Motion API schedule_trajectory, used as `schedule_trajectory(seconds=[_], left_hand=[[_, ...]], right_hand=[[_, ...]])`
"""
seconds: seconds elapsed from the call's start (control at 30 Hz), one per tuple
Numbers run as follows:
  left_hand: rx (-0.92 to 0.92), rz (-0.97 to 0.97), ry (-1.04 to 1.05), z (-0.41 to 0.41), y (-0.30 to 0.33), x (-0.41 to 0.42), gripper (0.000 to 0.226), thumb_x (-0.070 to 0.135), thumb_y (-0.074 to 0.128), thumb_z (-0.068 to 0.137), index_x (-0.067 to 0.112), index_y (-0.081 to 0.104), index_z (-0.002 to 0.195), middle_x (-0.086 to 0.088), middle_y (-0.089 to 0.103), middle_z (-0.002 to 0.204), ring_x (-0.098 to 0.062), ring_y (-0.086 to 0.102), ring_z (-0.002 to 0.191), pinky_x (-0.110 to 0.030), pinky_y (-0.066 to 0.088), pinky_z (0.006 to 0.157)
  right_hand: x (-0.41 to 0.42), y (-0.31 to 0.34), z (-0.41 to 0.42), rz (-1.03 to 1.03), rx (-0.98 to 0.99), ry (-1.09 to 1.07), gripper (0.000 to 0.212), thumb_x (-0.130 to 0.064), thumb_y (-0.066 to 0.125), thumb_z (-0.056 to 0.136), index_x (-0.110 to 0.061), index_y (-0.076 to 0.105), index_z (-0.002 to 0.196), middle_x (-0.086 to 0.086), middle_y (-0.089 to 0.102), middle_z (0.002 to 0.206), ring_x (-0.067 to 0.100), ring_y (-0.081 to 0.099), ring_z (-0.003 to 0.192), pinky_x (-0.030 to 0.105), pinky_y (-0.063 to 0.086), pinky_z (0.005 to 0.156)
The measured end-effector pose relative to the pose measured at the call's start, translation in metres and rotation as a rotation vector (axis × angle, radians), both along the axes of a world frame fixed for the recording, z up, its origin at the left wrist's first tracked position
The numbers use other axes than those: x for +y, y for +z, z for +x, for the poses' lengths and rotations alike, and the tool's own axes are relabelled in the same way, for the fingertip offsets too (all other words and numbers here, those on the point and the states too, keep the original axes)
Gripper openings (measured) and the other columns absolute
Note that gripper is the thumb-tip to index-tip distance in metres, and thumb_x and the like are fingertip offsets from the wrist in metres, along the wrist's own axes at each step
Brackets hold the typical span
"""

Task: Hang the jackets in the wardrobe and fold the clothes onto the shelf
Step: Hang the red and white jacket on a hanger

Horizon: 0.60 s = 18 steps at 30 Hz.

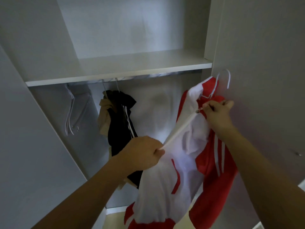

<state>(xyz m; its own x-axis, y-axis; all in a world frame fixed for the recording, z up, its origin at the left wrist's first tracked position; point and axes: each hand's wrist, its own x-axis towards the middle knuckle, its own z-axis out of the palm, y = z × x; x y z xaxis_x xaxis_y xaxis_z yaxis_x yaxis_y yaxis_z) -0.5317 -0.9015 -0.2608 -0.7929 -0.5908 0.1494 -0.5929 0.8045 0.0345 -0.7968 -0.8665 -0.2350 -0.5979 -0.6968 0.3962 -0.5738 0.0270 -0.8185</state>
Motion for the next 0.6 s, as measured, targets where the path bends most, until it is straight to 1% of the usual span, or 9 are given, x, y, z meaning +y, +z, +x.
schedule_trajectory(seconds=[0.07, 0.13, 0.17, 0.23, 0.27, 0.33, 0.4, 0.47, 0.6], left_hand=[[-0.2, 0.126, 0.048, 0.02, -0.005, -0.004, 0.031, 0.042, 0.043, 0.098, 0.023, 0.049, 0.075, 0.009, 0.054, 0.077, -0.013, 0.058, 0.082, -0.026, 0.035, 0.069], [-0.447, 0.152, 0.199, 0.035, -0.006, -0.013, 0.031, 0.043, 0.04, 0.098, 0.02, 0.06, 0.106, 0.002, 0.062, 0.112, -0.02, 0.058, 0.109, -0.029, 0.043, 0.085], [-0.487, 0.157, 0.255, 0.035, -0.007, -0.017, 0.037, 0.046, 0.039, 0.098, 0.019, 0.058, 0.115, -0.002, 0.061, 0.12, -0.022, 0.058, 0.11, -0.031, 0.045, 0.088], [-0.283, 0.211, 0.266, 0.011, -0.008, -0.021, 0.045, 0.058, 0.039, 0.095, 0.02, 0.051, 0.115, 0.0, 0.061, 0.114, -0.019, 0.058, 0.095, -0.032, 0.047, 0.079], [-0.12, 0.256, 0.262, -0.009, -0.007, -0.02, 0.05, 0.064, 0.04, 0.093, 0.02, 0.048, 0.118, 0.003, 0.058, 0.11, -0.017, 0.056, 0.091, -0.033, 0.047, 0.077], [0.126, 0.265, 0.239, -0.05, -0.006, -0.014, 0.054, 0.064, 0.043, 0.092, 0.02, 0.046, 0.122, 0.002, 0.057, 0.109, -0.019, 0.058, 0.093, -0.035, 0.049, 0.078], [0.234, 0.209, 0.198, -0.079, -0.009, -0.009, 0.042, 0.049, 0.044, 0.098, 0.016, 0.05, 0.124, -0.004, 0.062, 0.107, -0.024, 0.061, 0.093, -0.033, 0.047, 0.073], [0.227, 0.19, 0.139, -0.083, -0.01, -0.006, 0.034, 0.033, 0.042, 0.103, 0.013, 0.053, 0.128, -0.01, 0.065, 0.112, -0.028, 0.062, 0.098, -0.031, 0.044, 0.075], [-0.077, 0.218, -0.058, -0.035, -0.029, -0.003, 0.03, 0.034, 0.043, 0.102, 0.017, 0.059, 0.122, -0.007, 0.065, 0.115, -0.024, 0.059, 0.103, -0.025, 0.038, 0.081]], right_hand=[[0.002, -0.001, -0.01, 0.014, 0.036, -0.043, 0.018, -0.006, 0.051, 0.096, 0.001, 0.067, 0.092, 0.009, 0.019, 0.11, 0.018, 0.04, 0.093, 0.008, 0.035, 0.098], [0.005, -0.002, -0.01, 0.021, 0.024, -0.015, 0.017, -0.007, 0.052, 0.097, 0.0, 0.066, 0.09, 0.01, 0.02, 0.109, 0.014, 0.051, 0.079, 0.003, 0.044, 0.078], [0.005, -0.003, -0.006, 0.031, 0.023, 0.028, 0.017, -0.009, 0.053, 0.097, -0.001, 0.066, 0.089, 0.01, 0.021, 0.109, 0.011, 0.054, 0.079, 0.002, 0.045, 0.078], [-0.001, -0.004, 0.008, 0.06, 0.037, 0.106, 0.018, -0.013, 0.054, 0.097, -0.003, 0.066, 0.089, 0.007, 0.022, 0.109, 0.021, 0.052, 0.093, 0.01, 0.038, 0.096], [-0.004, -0.004, 0.016, 0.063, 0.044, 0.14, 0.017, -0.014, 0.055, 0.097, -0.004, 0.067, 0.089, 0.006, 0.023, 0.108, 0.022, 0.048, 0.096, 0.006, 0.031, 0.096], [-0.008, -0.005, 0.03, 0.046, 0.095, 0.194, 0.016, -0.013, 0.057, 0.095, -0.005, 0.067, 0.086, 0.006, 0.023, 0.106, 0.014, 0.037, 0.095, -0.007, 0.021, 0.085], [-0.008, -0.007, 0.036, 0.03, 0.15, 0.239, 0.016, -0.012, 0.057, 0.095, -0.006, 0.066, 0.084, 0.006, 0.023, 0.104, 0.003, 0.031, 0.085, -0.01, 0.018, 0.079], [-0.003, -0.006, 0.032, 0.021, 0.229, 0.243, 0.015, -0.009, 0.058, 0.094, -0.006, 0.065, 0.081, 0.008, 0.023, 0.104, 0.007, 0.025, 0.079, -0.009, 0.018, 0.079], [0.008, -0.003, -0.009, 0.061, 0.295, 0.108, 0.012, -0.01, 0.06, 0.093, -0.004, 0.068, 0.085, 0.011, 0.024, 0.104, 0.004, 0.016, 0.074, 0.006, 0.021, 0.085]])
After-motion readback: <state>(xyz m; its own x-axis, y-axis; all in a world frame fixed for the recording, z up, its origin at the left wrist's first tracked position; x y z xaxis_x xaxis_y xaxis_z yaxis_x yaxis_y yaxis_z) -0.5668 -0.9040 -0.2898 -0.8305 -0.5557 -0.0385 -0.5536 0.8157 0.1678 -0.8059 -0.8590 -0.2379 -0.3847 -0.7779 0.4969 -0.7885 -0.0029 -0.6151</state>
